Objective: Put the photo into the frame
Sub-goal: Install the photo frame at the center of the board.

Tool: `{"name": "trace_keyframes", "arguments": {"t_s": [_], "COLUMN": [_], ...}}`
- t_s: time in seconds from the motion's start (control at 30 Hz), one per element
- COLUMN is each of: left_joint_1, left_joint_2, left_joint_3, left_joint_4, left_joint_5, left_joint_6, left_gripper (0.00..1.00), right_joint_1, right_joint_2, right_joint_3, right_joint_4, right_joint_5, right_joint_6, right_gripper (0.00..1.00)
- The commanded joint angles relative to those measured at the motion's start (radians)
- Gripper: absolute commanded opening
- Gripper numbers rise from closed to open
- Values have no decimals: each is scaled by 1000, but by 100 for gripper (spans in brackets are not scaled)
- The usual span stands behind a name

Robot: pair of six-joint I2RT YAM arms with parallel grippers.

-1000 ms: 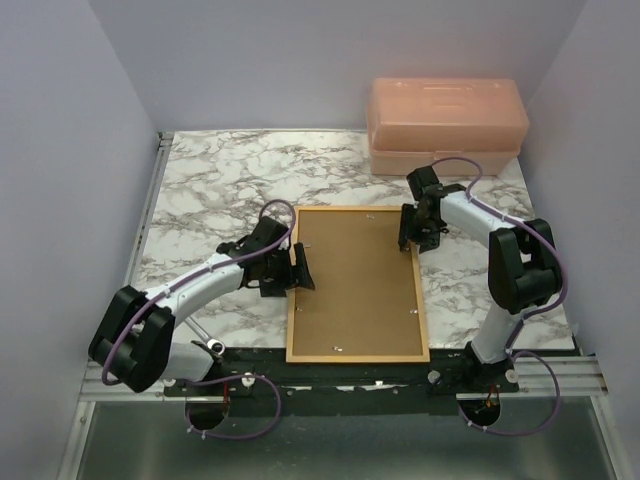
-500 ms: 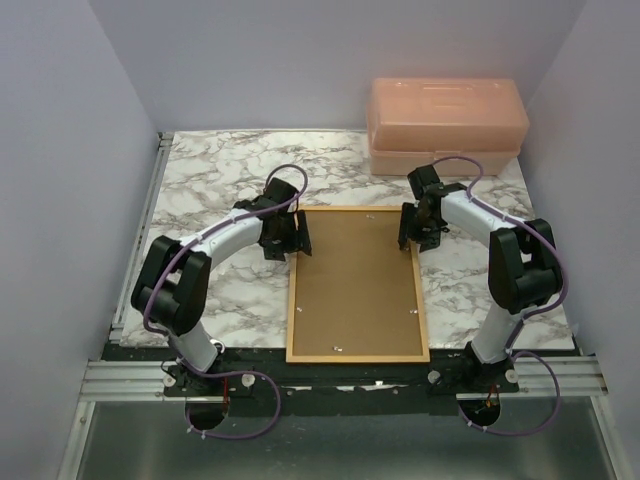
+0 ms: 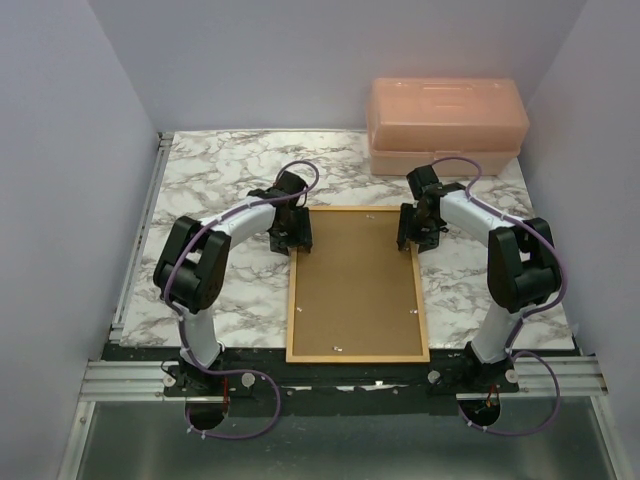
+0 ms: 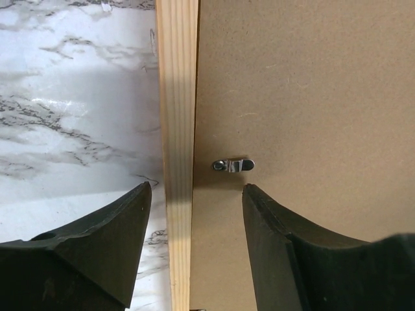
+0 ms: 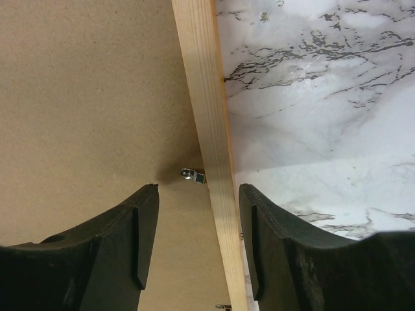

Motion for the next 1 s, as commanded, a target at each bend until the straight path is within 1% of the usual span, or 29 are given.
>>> {"name": "trace_keyframes", "arguments": {"t_s": [0.0, 0.2, 0.23, 0.3, 0.33, 0.4, 0.43, 0.57, 0.7, 0.73, 0.83, 0.9, 0.97], "left_joint_1": [0, 0, 1, 0, 2, 1, 1, 2, 2, 2, 2, 3, 3], "left_joint_2": [41, 99, 106, 116, 121, 129, 131, 121, 87, 70, 24, -4, -18], "left_joint_3": [60, 119, 123, 128, 131, 129, 127, 96, 68, 61, 48, 45, 46], "left_joint_4": [-26, -58, -58, -53, -53, -51, -51, -33, -6, -1, 2, 0, -1], "left_joint_5": [-39, -65, -67, -64, -60, -60, -62, -56, -32, -26, -20, -12, -8], "left_joint_6": [18, 4, 2, 0, 2, 2, 2, 0, 5, 6, 12, 18, 20], "left_gripper": [58, 52, 50, 36, 26, 16, 11, 0, 0, 2, 33, 44, 47], "right_joint_1": [6, 6, 5, 6, 6, 5, 5, 6, 6, 6, 5, 6, 6], "right_joint_2": [21, 26, 28, 32, 35, 37, 38, 42, 39, 39, 32, 29, 28], "right_joint_3": [32, 32, 31, 30, 29, 27, 27, 30, 34, 35, 36, 36, 35], "right_joint_4": [-24, -21, -21, -20, -20, -18, -18, -18, -21, -21, -23, -24, -23], "right_joint_5": [-13, -18, -20, -24, -26, -29, -33, -35, -35, -35, -35, -35, -35], "right_joint_6": [-12, -12, -13, -14, -15, -16, -16, -18, -19, -18, -18, -19, -18], "right_gripper": [59, 59, 59, 59, 59, 59, 59, 59, 59, 59, 59, 59, 59]}}
